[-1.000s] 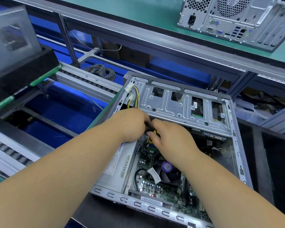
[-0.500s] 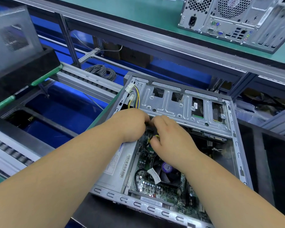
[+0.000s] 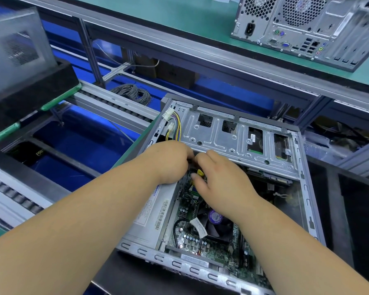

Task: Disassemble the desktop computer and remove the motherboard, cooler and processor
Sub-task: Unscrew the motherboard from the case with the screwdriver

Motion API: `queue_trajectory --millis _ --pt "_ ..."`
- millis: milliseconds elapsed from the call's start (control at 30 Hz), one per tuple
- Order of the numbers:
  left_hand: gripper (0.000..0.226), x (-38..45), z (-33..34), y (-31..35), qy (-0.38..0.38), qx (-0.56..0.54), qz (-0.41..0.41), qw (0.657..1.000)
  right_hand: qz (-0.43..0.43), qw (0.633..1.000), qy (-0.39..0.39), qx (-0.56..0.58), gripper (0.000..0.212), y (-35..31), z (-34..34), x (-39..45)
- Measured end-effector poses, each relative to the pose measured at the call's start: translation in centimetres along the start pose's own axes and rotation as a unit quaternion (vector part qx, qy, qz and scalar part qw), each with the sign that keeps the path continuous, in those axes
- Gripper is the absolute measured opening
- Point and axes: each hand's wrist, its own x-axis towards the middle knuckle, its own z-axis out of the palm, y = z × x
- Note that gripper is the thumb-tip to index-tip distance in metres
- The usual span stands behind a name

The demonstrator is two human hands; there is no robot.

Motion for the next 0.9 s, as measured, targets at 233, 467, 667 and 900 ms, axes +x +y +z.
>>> queue_trajectory --millis 233,467,667,900 --pt "0.025 0.0 0.0 0.03 0.002 0.004 -0.005 1.0 -0.012 0.998 -0.035 0.059 0.039 0.16 0.24 0.03" --pt "0.037 -0.06 -0.09 -0.05 -0.006 -0.006 0.008 1.0 0.034 0.999 -0.004 -0.012 0.032 0.22 0.08 0.15" --pt "0.032 0.1 0.11 -0.1 0.001 0.0 -0.006 1.0 0.009 0.998 -0.012 0.063 0.036 0.17 0.31 0.03" --pt "0.038 -0.06 -0.01 -0.09 0.003 -0.018 0.005 1.0 0.021 1.0 0.017 -0.006 0.028 0.12 0.31 0.06"
